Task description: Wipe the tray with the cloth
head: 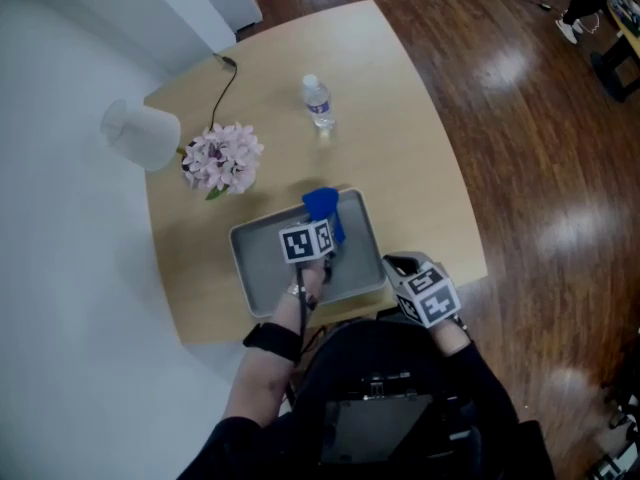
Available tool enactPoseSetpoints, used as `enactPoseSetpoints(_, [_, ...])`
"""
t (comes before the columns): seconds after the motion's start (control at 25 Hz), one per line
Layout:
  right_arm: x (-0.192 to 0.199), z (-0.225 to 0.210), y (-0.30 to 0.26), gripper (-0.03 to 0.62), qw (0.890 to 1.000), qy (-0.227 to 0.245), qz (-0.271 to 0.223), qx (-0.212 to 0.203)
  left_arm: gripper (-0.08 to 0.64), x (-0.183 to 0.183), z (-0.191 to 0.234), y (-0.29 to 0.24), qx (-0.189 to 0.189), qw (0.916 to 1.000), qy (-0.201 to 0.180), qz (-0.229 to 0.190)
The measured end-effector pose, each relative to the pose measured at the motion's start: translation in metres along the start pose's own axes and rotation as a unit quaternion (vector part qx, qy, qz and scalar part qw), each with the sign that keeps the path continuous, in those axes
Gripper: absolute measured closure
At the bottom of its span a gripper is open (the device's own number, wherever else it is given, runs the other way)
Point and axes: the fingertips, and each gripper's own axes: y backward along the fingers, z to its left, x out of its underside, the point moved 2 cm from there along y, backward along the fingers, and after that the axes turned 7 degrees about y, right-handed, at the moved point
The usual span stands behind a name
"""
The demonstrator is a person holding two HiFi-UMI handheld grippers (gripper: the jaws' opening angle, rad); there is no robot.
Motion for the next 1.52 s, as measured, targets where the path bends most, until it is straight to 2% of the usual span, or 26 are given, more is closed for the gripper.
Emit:
enactPoseSetpoints(0.2, [0.007, -0.011, 0.001, 0.588, 1.000, -0.029, 0.005, -0.010, 0.445, -0.008, 0.009, -0.014, -0.020, 0.9996, 0.018, 0.005])
enactPoseSetpoints(0.48, [0.011, -0.015, -0.003, 0.588, 0.999, -0.033, 0.011, -0.017, 0.443, -0.002, 0.005, -0.012, -0.024, 0.9995, 0.021, -0.004])
enactPoseSetpoints(0.68, [0.011, 0.004, -0.001, 0.588, 0.999, -0.023, 0.018, -0.028, 0.443, 0.046, -0.011, 0.012, -0.008, 0.9995, 0.022, 0.021])
enactPoseSetpoints(0.84, [0.007, 0.010, -0.004, 0.588, 1.000, -0.007, 0.010, -0.019, 0.443, 0.099, -0.022, 0.034, 0.018, 0.9983, 0.036, 0.043])
enactPoseSetpoints(0.96, [0.007, 0.015, -0.001, 0.588, 1.000, -0.005, 0.006, -0.011, 0.443, 0.126, -0.028, 0.045, 0.033, 0.9974, 0.032, 0.056])
enactPoseSetpoints(1.08, [0.008, 0.021, 0.002, 0.588, 1.000, 0.000, 0.004, -0.005, 0.443, 0.135, -0.028, 0.049, 0.040, 0.9968, 0.023, 0.065])
enactPoseSetpoints(1.32, [0.006, 0.033, 0.010, 0.588, 1.000, 0.008, 0.000, 0.000, 0.443, 0.147, -0.040, 0.050, 0.047, 0.9955, -0.028, 0.078])
enactPoseSetpoints(1.4, [0.005, 0.033, 0.011, 0.588, 1.000, 0.010, -0.004, 0.002, 0.444, 0.146, -0.037, 0.048, 0.045, 0.9956, -0.028, 0.077])
enactPoseSetpoints(1.52, [0.006, 0.029, 0.016, 0.588, 1.000, 0.004, -0.010, 0.004, 0.443, 0.140, -0.039, 0.051, 0.047, 0.9962, -0.006, 0.073])
